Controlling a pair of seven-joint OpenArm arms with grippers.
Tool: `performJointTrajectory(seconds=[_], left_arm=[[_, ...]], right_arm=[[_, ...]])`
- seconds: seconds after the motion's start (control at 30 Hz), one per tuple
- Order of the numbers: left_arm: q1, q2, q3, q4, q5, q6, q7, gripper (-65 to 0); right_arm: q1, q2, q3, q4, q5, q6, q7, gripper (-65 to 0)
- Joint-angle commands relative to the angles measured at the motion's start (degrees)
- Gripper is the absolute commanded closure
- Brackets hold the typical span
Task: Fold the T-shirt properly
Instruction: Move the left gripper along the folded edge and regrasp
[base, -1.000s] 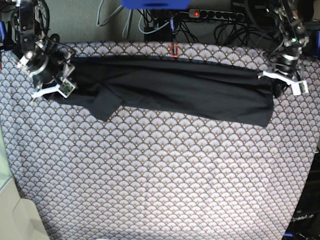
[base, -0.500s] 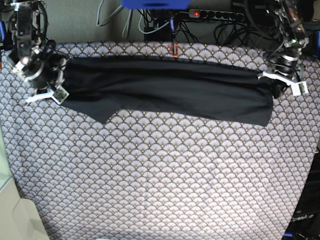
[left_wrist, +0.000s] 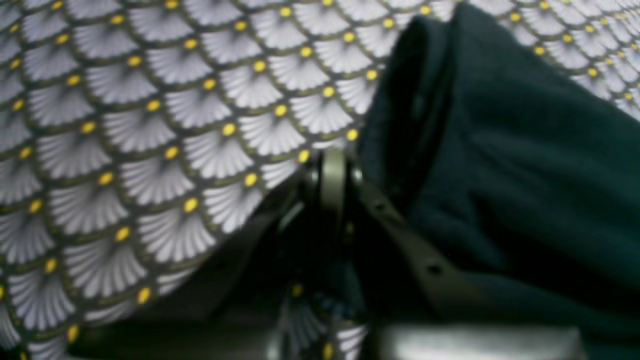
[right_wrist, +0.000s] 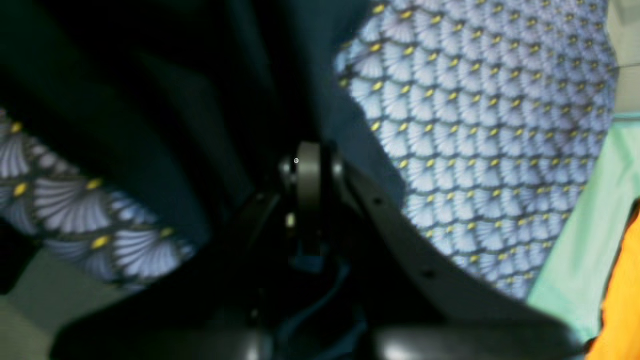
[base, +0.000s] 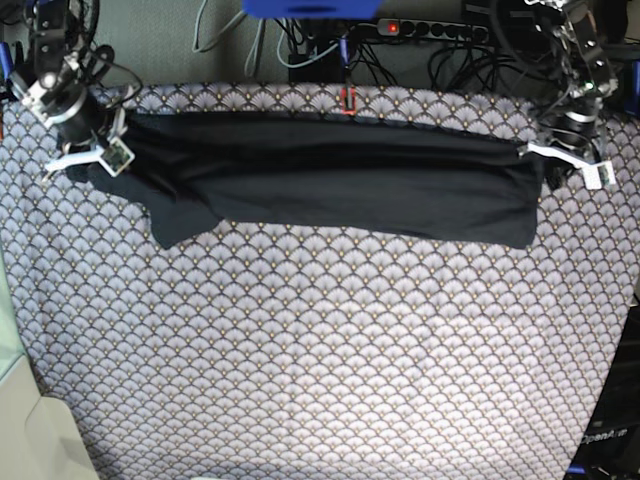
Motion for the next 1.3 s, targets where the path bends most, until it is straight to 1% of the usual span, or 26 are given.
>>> performJointTrajectory(seconds=[0.0,0.07,0.23,0.37,0.5,0.57,0.63,0.77,0.87,0.93,1.0,1.1,1.2,1.27], left_arm=[[-0.2,-0.8,-0.3,1.1,-0.9,-0.3,-1.3,0.0],[-0.1,-0.9,-0.6,1.1,-0.9,-0.4,-1.3,0.0],[-0.1,-1.3,-5.3,1.2,-0.8,-0.6,-1.2,0.0],[0.3,-4.3,-5.8,1.2,-1.2,-0.6,-1.2,0.0],[0.4,-6.1,-5.9,1.3,-1.3,-0.7,-1.1,0.0],[0.3,-7.1,-5.9,1.4,-1.3,-0.7,1.0,0.0],[-0.2,-8.1,-6.0,2.8,-1.6,-0.7,4.1,0.0],[0.1,-8.5,-6.0,9.7,-7.3,-0.7,8.3,0.0],[-0.2,-8.0,-6.0,15.4,-10.5,-0.7,13.4,0.0],[-0.4,-7.4,-5.7,17.9,-12.0,-0.7,15.9,0.0],[-1.7,-5.1,-5.6,20.4,-12.7,-0.7,17.9,0.0],[-2.8,-2.3,-5.4,21.3,-12.2,-0.7,20.4,0.0],[-3.6,-0.9,-0.8,20.5,-11.3,-0.7,20.6,0.0],[-4.0,-0.6,2.7,19.0,-9.8,-0.7,20.4,0.0]], right_arm=[[-0.4,0.5,0.4,1.4,0.4,-0.4,1.3,0.0],[-1.2,0.5,0.4,1.5,0.4,-0.4,1.4,0.0],[-2.7,0.6,1.3,1.5,0.4,-0.4,1.4,0.0],[-3.3,0.8,2.0,1.7,0.4,-0.4,1.4,0.0],[-4.0,0.7,3.7,1.7,0.4,-0.4,1.4,0.0],[-4.8,0.8,3.8,1.7,0.4,-0.4,1.5,0.0],[-5.2,0.9,3.6,1.7,0.4,-0.4,1.5,0.0],[-6.0,0.6,3.8,1.7,0.4,-0.4,2.5,0.0],[-6.1,-0.5,4.0,1.7,0.4,-0.4,3.4,0.0],[-6.1,-1.2,4.1,1.7,0.4,-0.4,3.4,0.0],[-6.1,-1.2,4.1,1.7,0.4,-0.4,3.4,0.0],[-6.1,-1.3,4.0,1.7,0.4,-0.4,3.4,0.0],[-6.1,-1.4,4.0,1.7,0.4,-0.4,3.4,0.0],[-6.0,-1.4,3.9,1.7,0.4,-0.4,3.4,0.0]])
